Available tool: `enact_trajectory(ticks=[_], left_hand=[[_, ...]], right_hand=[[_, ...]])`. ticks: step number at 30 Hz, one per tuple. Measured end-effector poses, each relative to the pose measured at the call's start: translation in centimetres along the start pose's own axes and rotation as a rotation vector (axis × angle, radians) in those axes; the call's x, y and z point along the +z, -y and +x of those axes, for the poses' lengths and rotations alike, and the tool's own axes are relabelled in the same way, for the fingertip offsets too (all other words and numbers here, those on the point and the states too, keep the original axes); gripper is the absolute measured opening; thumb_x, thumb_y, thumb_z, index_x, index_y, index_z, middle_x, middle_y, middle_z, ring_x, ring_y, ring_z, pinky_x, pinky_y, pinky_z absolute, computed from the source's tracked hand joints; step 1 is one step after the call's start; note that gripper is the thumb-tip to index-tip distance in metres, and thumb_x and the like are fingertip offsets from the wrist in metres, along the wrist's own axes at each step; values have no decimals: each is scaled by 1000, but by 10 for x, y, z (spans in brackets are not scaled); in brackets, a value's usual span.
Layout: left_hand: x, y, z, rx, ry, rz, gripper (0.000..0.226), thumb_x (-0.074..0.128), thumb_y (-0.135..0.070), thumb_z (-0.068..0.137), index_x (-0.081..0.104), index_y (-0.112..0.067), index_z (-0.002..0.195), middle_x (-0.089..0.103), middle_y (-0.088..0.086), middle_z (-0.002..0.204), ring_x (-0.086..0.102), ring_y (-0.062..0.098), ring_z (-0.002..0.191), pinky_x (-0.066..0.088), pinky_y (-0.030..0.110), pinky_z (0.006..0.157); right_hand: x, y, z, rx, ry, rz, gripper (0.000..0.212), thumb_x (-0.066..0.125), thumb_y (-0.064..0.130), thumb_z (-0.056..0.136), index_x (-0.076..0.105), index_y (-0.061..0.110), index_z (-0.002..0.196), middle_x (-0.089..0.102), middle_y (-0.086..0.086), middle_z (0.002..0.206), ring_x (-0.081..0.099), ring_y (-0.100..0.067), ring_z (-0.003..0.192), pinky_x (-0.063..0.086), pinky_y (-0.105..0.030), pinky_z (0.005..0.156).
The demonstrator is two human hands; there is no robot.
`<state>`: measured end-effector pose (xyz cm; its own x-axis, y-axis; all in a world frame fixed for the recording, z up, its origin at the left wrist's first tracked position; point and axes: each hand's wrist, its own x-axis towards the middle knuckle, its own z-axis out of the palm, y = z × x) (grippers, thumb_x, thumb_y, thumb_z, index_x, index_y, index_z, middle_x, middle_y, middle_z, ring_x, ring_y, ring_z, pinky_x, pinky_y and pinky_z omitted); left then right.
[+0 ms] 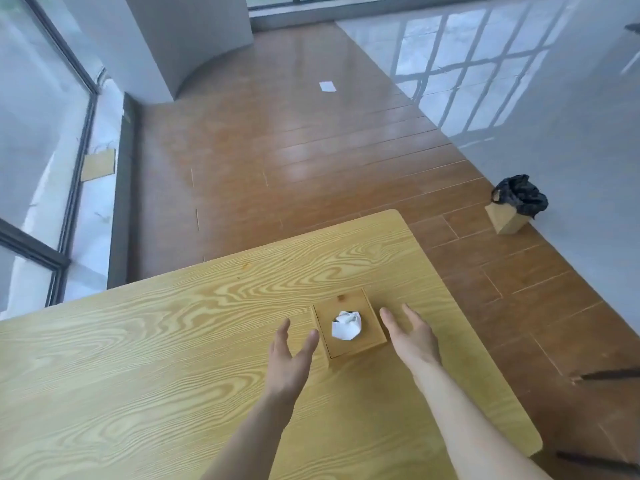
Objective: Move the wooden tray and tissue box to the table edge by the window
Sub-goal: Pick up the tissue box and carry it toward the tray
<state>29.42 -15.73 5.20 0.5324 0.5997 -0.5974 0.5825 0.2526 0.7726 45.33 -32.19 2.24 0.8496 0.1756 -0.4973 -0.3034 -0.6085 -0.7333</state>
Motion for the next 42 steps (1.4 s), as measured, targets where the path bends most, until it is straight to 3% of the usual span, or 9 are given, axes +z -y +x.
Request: enact_trajectory(ticks=[7,10,15,18,23,30,35,42], left_hand=[[30,-4,18,-195,-11,-165,77,67,-48,88,26,-37,153,32,-3,160,39,23,140,29,35,97],[37,-1,24,-238,-12,-178,74,67,-40,91,27,-35,153,34,-2,159,40,24,139,29,35,98],[44,2,29,-240,5,-174,61,63,-29,95,35,-33,150,43,-3,152,47,16,122,36,35,100],[47,2,31,-241,7,-167,55,61,-24,97,40,-33,147,51,-4,145,53,19,123,43,40,106],[45,-1,29,-245,7,-172,54,60,-22,97,41,-32,146,54,-5,142,55,20,122,43,46,109],[20,-1,26,-234,-5,-171,53,58,-22,98,41,-31,147,54,-6,142,55,18,121,45,39,104],[-17,-3,22,-198,-36,-203,49,56,-20,98,43,-30,145,56,-5,139,57,17,116,44,34,94],[-105,3,17,-144,-87,-248,49,56,-23,98,44,-30,145,55,-5,140,56,18,118,45,35,93]], right_hand=[[12,-1,21,108,150,176,80,76,56,83,43,31,152,42,0,160,42,-22,144,38,-43,113],[16,-1,27,107,194,143,72,78,45,86,48,28,149,50,0,153,48,-21,140,41,-37,109],[20,-5,28,66,221,76,40,79,35,85,70,31,124,71,18,110,65,-4,108,47,-19,77],[21,-5,29,63,220,69,42,80,38,83,71,31,123,72,16,109,61,6,99,47,-19,76],[23,-2,28,60,189,32,42,79,34,84,70,28,125,67,21,99,59,8,91,44,-16,70],[43,8,12,24,179,4,44,81,34,84,68,26,126,63,23,96,58,8,90,46,-18,73],[73,32,-9,-22,179,-14,44,79,33,85,68,23,126,70,13,103,66,-10,102,53,-33,95],[136,77,-53,-89,206,-30,47,80,35,85,66,24,128,68,12,107,66,-12,106,53,-34,97]])
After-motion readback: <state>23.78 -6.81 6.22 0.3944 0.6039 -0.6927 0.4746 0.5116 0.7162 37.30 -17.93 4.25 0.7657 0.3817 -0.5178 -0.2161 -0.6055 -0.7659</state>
